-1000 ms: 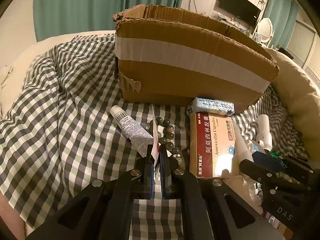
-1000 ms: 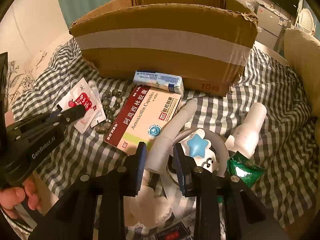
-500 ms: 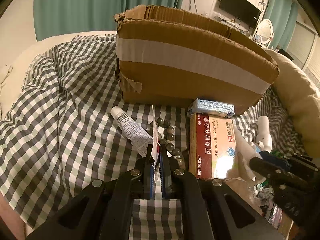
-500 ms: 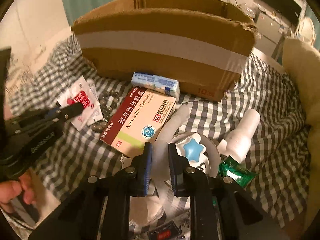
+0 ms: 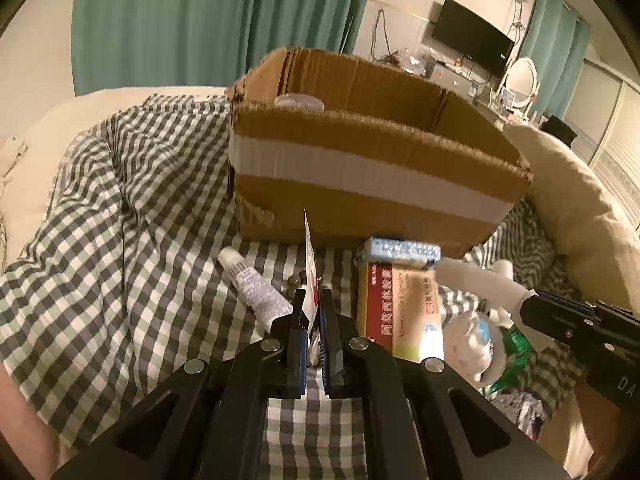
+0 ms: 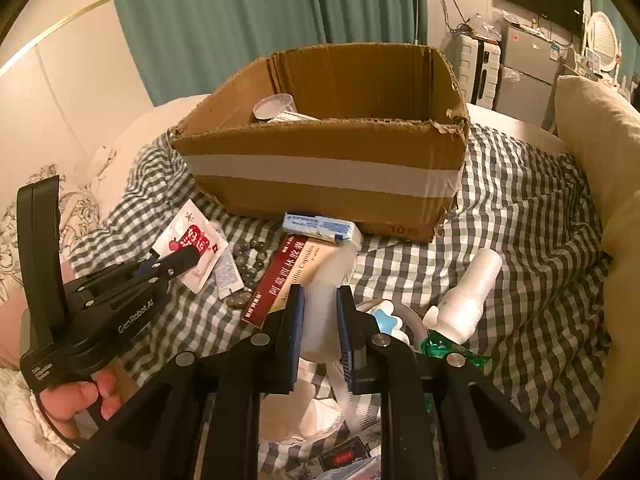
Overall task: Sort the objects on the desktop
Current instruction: 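Carry the sachet and spray bottle over the box and release them inside, then withdraw both open tools from the box toward the remaining items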
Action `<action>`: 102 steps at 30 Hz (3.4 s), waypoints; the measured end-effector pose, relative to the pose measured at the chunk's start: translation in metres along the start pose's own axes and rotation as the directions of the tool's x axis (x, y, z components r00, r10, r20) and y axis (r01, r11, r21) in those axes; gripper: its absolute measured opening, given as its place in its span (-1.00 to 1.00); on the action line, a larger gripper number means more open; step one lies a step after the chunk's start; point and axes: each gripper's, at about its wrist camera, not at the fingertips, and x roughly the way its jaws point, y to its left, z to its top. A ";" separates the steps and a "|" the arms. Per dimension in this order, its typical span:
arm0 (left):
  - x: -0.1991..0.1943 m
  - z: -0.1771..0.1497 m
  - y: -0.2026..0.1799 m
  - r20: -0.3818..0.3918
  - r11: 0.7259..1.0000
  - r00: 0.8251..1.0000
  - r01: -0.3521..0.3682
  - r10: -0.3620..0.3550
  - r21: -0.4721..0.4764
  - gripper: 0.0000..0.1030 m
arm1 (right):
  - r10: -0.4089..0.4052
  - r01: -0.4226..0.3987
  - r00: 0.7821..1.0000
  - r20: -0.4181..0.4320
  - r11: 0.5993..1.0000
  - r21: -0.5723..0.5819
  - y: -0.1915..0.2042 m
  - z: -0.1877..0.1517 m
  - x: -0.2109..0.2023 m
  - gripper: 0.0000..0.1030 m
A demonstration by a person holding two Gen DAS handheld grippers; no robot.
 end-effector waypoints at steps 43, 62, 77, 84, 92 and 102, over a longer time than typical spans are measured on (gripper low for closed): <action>-0.007 0.209 -0.062 0.147 0.983 0.989 -0.005 -0.023 0.186 -0.90 | 0.031 -0.021 0.978 0.208 0.998 -0.051 0.006 0.205 -0.065 -0.68; 0.084 0.192 -0.054 0.019 0.982 1.000 -0.016 0.012 0.190 -0.77 | 0.007 -0.010 0.998 0.069 0.999 0.037 -0.050 0.195 0.040 -0.57; 0.031 0.176 -0.056 0.146 0.959 0.982 -0.154 0.121 0.237 0.81 | -0.061 0.056 0.991 0.121 0.998 0.038 -0.058 0.178 -0.008 -0.16; -0.019 0.168 -0.074 0.214 0.939 0.971 -0.167 0.104 0.302 0.81 | -0.095 0.101 0.978 0.184 0.995 -0.026 -0.032 0.171 -0.058 -0.16; -0.076 0.155 -0.093 0.238 0.944 0.970 -0.120 0.046 0.307 0.83 | -0.064 0.085 0.963 0.261 0.994 -0.072 0.006 0.146 -0.112 -0.12; -0.102 0.124 -0.060 0.215 0.981 0.976 -0.071 0.031 0.181 0.94 | -0.047 0.062 0.944 0.326 0.997 -0.035 0.015 0.099 -0.150 0.32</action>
